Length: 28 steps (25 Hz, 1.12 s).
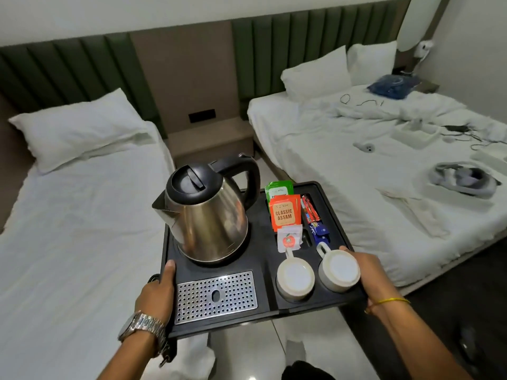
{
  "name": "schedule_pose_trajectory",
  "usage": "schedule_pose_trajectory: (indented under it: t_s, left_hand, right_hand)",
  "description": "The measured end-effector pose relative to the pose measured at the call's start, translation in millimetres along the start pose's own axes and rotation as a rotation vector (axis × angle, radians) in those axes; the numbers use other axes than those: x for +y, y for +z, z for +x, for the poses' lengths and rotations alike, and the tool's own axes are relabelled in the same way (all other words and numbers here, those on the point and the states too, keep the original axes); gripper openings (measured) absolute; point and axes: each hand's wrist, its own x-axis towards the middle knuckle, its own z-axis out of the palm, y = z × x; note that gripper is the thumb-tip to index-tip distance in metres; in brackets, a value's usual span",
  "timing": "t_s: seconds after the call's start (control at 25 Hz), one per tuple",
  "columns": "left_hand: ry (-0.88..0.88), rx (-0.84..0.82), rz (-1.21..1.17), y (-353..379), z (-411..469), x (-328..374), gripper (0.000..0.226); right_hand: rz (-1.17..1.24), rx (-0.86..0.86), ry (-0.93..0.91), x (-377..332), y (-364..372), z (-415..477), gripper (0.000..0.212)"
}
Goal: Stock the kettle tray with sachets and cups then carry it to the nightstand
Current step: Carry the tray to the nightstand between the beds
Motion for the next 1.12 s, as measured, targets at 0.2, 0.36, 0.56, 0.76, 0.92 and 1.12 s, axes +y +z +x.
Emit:
schedule_pose_trajectory:
  t_s: [0.2,0.36,0.56,0.76,0.92,1.12]
  left_hand:
    - [-0.076,0.047,-0.021,39.8,70.1,80.0,0.071]
    - [-0.137,0.069,-0.026,48.6,120.9,122.5,0.073]
    - [-0.145,0.092,-0.073,58.8,226.9,166.9,0.072]
    - [-0.133,0.073,-0.093,62.3,358.5,220.8,0.075]
    - [-0.128,0.052,-0.085,48.3,450.0,272.7,0.076]
    - [-0.132,0.056,-0.050,41.5,559.7,322.3,0.074]
  right_hand:
    - [-0.112,-0.034,-0.011,-90.6,23.9,117.9,0.039]
    - [-0.178,-0.081,-0.030,-143.6,57.8,185.9,0.040]
    - [-0.166,-0.117,-0.020,-194.1,131.1,271.4,0.039]
    - [-0.147,-0.101,-0.027,-253.7,213.2,361.9,0.039]
    - [-0.146,-0.092,-0.026,-309.1,272.0,414.8,0.044]
    - [-0.146,-0.099,0.003,-365.1,344.9,495.0,0.042]
